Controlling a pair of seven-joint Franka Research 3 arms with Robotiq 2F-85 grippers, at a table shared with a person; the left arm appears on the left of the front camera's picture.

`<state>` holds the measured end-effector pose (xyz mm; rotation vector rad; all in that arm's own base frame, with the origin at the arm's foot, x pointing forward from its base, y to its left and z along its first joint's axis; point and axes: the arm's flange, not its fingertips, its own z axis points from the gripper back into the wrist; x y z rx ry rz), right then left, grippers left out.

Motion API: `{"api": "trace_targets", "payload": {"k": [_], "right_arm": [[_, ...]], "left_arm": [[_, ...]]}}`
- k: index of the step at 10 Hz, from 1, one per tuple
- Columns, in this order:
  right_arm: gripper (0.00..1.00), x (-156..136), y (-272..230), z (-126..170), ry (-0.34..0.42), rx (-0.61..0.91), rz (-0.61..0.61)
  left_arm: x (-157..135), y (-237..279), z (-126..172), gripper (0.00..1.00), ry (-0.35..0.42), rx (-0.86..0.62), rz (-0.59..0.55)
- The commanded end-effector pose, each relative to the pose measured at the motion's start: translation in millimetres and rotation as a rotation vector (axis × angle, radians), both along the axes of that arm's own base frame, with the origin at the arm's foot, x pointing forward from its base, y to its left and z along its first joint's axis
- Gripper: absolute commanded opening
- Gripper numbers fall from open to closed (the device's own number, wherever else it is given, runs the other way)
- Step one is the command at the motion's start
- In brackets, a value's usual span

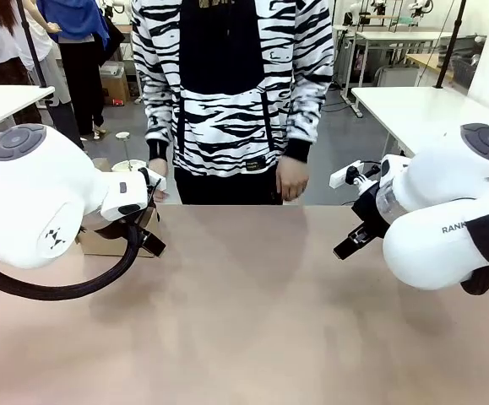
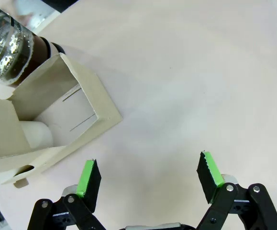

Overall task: Pour a drink into a cup and package it in a carrier.
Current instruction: Pick up the 600 ml Paper Cup and place it in the middle top area of the table.

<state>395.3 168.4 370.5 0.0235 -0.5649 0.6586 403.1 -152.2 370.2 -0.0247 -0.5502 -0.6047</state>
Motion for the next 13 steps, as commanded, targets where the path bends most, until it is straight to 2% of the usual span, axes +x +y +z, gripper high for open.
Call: {"api": "trace_targets", "payload": {"k": [1,3,5,7,8,9,10,11,13], "right_arm": [[1.00,0.0,-0.1,0.1,0.000,0.001,0.000],[1.00,0.0,0.0,0.0,0.000,0.000,0.000],[1.00,18.0,-8.4,59.4,-0.028,0.028,0.032],[1.00,25.5,-40.2,115.1,-0.026,0.076,0.055],[1.00,27.8,-74.0,137.8,-0.011,0.125,0.107],[1.00,30.6,-125.4,158.0,-0.022,0.223,0.248],[1.00,30.5,-170.6,160.8,-0.037,0.345,0.356],[1.00,30.5,-213.6,153.7,-0.068,0.442,0.392],[1.00,24.6,-266.7,124.9,-0.143,0.512,0.408]], "left_arm": [[0.1,0.3,0.1,1.00,0.000,0.000,0.000],[0.1,0.3,0.1,1.00,0.000,0.000,0.000],[0.1,0.3,0.1,1.00,0.000,0.000,0.000],[0.1,0.3,0.1,1.00,0.000,0.000,0.000],[0.1,0.3,0.1,1.00,0.000,0.000,0.000],[0.1,0.3,0.1,1.00,0.000,0.000,0.000],[0.1,0.3,0.1,1.00,0.000,0.000,0.000],[0.1,0.3,0.1,1.00,0.000,0.000,0.000],[0.1,0.3,0.1,1.00,0.000,0.000,0.000]]}}
